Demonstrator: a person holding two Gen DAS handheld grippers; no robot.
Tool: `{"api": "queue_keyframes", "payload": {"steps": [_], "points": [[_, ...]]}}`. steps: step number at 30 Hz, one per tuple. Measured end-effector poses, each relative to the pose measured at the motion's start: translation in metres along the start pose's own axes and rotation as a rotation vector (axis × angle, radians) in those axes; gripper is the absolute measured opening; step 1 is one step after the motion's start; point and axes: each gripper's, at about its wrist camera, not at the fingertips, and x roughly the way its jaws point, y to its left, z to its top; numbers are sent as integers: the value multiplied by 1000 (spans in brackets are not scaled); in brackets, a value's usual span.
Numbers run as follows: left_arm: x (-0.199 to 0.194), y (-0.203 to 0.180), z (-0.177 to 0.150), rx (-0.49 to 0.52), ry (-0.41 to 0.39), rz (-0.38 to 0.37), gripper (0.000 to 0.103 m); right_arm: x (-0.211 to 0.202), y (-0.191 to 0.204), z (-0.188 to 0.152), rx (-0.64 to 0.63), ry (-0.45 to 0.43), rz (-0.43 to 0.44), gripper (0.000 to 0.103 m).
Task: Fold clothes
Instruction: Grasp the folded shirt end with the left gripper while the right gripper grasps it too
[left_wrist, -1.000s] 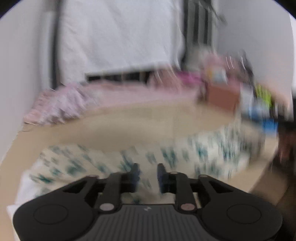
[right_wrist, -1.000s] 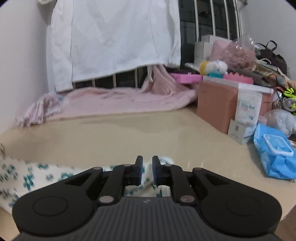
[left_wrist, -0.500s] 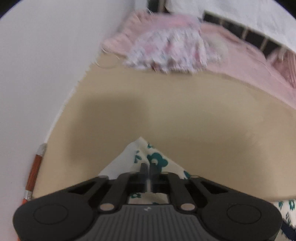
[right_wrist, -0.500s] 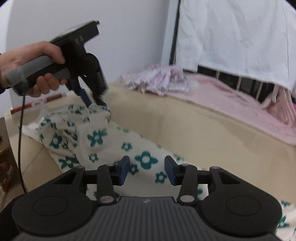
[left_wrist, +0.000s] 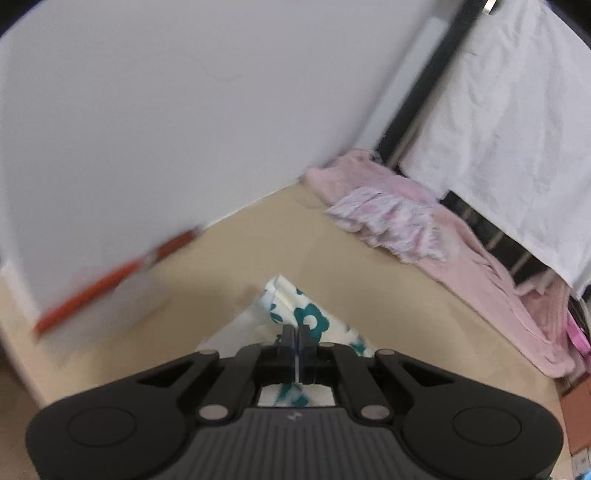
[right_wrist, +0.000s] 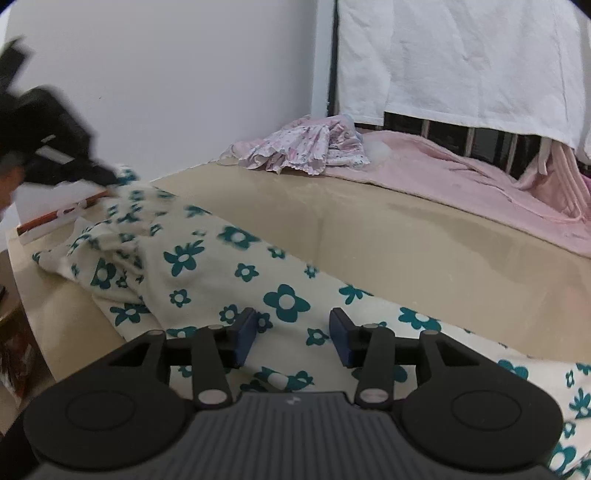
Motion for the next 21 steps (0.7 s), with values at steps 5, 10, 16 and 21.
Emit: {"api": "queue_keyframes", "payload": {"steps": [5,10,16,21], "points": [[0,2,-24,62,-32,53,1,-11,9,17,-65,-27,32,45],[4,11,-27,60,-18,29,5,-9,46,55,-186,-132,222,44],[-25,42,-22,21,-100,34,18,72,90,80,-114,51,362,22],[-77,63,-45,86,-99,-3,46,78,105,58,-154,48,333,22]]}}
